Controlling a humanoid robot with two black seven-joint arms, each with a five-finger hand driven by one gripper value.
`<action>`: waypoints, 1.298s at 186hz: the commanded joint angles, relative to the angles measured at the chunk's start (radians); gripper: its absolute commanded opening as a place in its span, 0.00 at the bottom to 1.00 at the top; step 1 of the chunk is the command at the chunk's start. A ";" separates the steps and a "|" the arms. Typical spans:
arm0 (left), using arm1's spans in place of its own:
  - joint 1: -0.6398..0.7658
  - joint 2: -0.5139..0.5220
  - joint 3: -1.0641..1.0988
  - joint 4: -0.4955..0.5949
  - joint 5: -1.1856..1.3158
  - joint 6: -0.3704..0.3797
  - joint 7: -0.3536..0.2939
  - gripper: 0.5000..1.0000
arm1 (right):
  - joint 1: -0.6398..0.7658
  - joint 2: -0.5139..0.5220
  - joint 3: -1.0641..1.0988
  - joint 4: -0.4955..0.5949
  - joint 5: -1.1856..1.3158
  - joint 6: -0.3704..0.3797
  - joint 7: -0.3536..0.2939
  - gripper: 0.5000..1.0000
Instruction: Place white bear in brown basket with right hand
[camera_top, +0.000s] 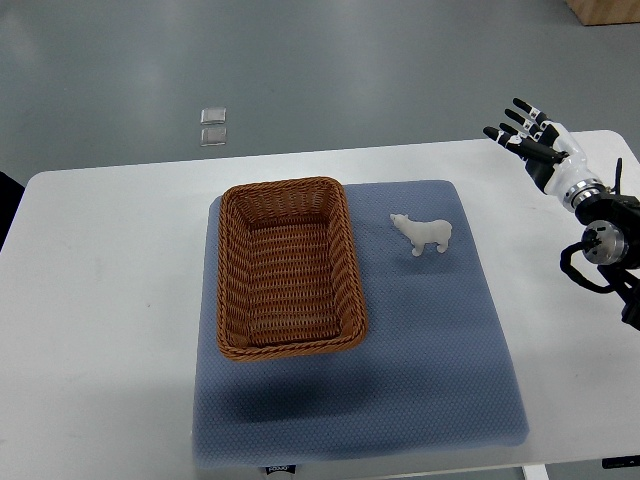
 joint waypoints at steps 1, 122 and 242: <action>0.000 0.000 -0.001 0.000 0.000 0.000 0.000 1.00 | 0.000 0.000 0.000 0.001 0.000 0.001 0.001 0.85; 0.000 0.000 -0.001 0.000 0.000 0.000 0.000 1.00 | 0.001 -0.002 0.000 0.001 0.000 0.017 0.001 0.85; 0.000 0.000 -0.001 0.000 0.000 0.000 0.000 1.00 | 0.001 -0.009 -0.003 0.001 -0.009 0.037 0.007 0.85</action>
